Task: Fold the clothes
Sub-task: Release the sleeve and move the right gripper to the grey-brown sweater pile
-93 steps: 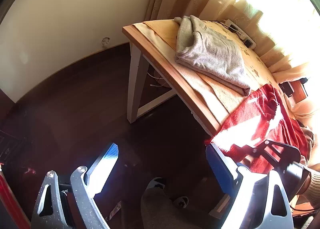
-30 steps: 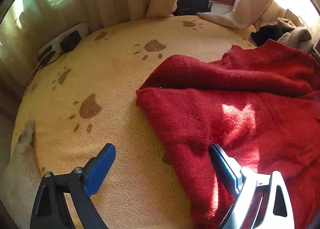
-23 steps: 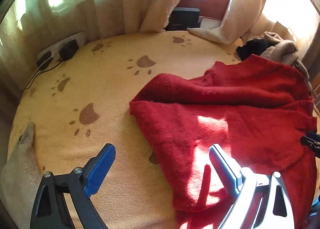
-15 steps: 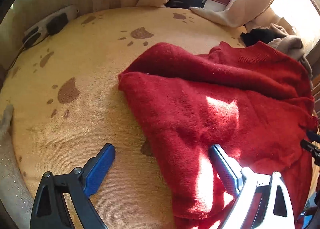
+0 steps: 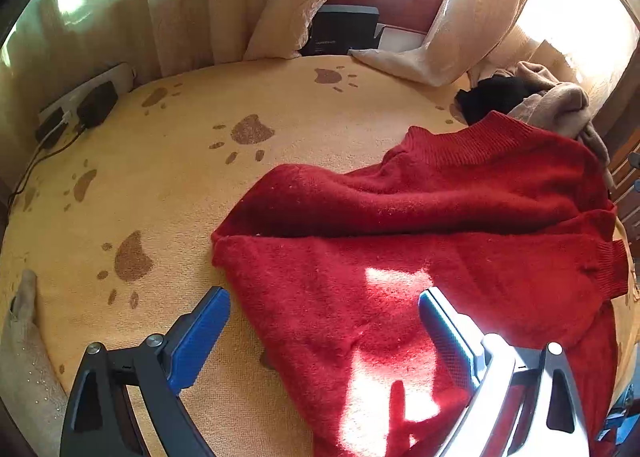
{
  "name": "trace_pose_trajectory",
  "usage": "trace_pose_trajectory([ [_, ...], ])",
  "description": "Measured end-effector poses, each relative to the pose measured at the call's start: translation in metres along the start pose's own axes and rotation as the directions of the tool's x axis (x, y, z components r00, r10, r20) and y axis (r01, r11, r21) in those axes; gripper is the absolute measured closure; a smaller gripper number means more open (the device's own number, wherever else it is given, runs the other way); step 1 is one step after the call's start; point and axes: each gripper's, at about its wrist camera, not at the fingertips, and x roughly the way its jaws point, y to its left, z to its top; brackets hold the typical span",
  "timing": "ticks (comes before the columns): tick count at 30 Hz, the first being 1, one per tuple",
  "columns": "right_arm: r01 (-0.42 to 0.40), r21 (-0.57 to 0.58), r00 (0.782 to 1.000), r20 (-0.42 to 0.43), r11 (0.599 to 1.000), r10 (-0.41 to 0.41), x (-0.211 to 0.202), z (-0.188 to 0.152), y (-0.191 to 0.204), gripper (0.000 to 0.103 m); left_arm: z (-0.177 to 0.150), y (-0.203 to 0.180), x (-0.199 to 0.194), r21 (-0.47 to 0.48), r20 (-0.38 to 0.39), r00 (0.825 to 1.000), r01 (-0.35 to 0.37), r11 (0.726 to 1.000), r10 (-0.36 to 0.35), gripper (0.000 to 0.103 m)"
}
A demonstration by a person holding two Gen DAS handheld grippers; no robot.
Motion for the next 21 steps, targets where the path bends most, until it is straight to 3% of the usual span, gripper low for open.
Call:
trace_pose_trajectory([
  [4,-0.203,0.066,0.977,-0.046,0.977,0.206,0.006,0.0,0.004,0.021,0.003,-0.008,0.003,0.0,-0.014,1.0,0.015,1.0,-0.015,0.006],
  [7,-0.353,0.156,0.925,-0.09,0.922,0.37,0.03,0.005,0.013,0.021,0.01,-0.013,0.009,0.012,-0.021,1.0,0.017,1.0,-0.017,0.006],
  [9,-0.406,0.219,0.891,-0.123,0.887,0.438,0.053,0.011,0.019,0.021,0.013,-0.016,0.011,0.016,-0.026,1.0,0.017,1.0,-0.017,0.006],
  [13,-0.326,0.178,0.921,-0.162,0.928,0.355,0.098,0.027,0.027,0.021,0.017,-0.018,0.015,0.017,-0.032,0.999,0.014,1.0,-0.013,0.006],
  [17,-0.302,0.163,0.917,-0.218,0.939,0.333,0.138,0.043,0.032,0.019,0.018,-0.015,0.023,0.004,-0.051,0.999,0.002,1.0,-0.002,0.006],
  [18,-0.28,0.135,0.925,-0.228,0.951,0.305,0.144,0.048,0.037,0.019,0.018,-0.014,0.025,-0.001,-0.057,0.998,0.0,1.0,0.0,0.006],
  [21,-0.134,-0.058,0.974,-0.192,0.989,0.121,0.155,0.065,0.062,0.019,0.017,-0.014,0.031,-0.003,-0.074,0.997,-0.008,1.0,0.008,0.006],
])
